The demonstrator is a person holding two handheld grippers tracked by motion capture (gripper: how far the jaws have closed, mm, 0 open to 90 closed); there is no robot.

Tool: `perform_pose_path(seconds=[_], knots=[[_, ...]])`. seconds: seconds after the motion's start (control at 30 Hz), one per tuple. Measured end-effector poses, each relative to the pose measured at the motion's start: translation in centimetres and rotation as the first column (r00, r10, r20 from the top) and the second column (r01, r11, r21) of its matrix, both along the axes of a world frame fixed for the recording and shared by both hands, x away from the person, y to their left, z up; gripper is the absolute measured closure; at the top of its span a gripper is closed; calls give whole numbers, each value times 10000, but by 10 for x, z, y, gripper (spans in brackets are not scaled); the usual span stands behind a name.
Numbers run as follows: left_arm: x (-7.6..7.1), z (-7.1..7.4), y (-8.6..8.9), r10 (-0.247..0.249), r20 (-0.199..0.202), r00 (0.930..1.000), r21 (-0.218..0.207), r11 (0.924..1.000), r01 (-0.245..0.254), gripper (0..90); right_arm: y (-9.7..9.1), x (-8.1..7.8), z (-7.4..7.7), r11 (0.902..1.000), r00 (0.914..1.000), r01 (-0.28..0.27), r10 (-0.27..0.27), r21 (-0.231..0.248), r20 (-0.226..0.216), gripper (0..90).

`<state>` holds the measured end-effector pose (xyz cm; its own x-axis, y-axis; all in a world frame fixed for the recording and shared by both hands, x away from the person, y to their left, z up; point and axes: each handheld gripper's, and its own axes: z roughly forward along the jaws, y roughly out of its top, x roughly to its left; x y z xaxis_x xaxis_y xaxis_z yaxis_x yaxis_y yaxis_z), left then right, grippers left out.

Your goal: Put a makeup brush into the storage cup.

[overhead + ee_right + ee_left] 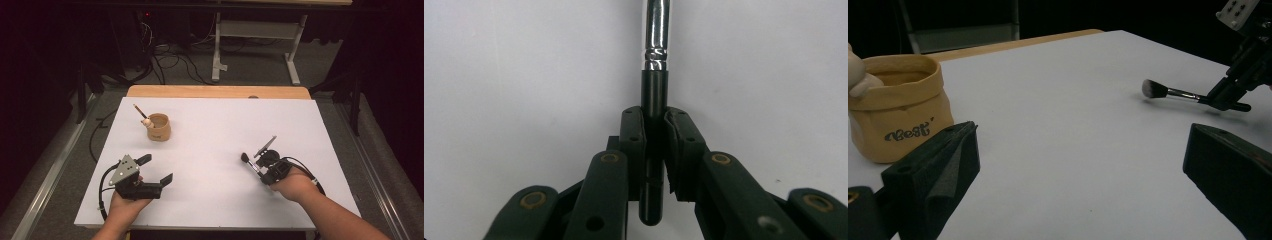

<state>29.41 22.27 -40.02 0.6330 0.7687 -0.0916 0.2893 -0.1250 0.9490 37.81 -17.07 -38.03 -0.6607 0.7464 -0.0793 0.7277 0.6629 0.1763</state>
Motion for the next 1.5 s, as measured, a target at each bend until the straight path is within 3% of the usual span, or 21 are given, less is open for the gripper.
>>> perform_pose_path(seconds=[0.17,0.37,0.73,1.03,1.23,1.5], knots=[[0,0,1,23,4,10000,-27,10000,-23,23,-10,4,3,9997,9997,171,-167,-173,187,817],[0,0,1,7,23,10000,10,10000,-7,23,-23,8,3,9970,9969,738,-730,-247,296,817],[0,1,1,24,-1,10000,-8,10000,-24,23,-36,14,0,9964,9955,822,-811,-198,496,817],[0,0,2,78,-57,10000,-87,9999,-79,23,-38,16,4,9954,9913,941,-953,174,903,816],[0,0,1,65,-84,9999,-74,10000,-65,23,-38,16,4,9895,9835,1106,-1224,929,1329,817],[0,0,1,113,-70,9999,-135,9998,-114,23,-38,16,-2,9828,9773,1109,-1348,1477,1633,816]])
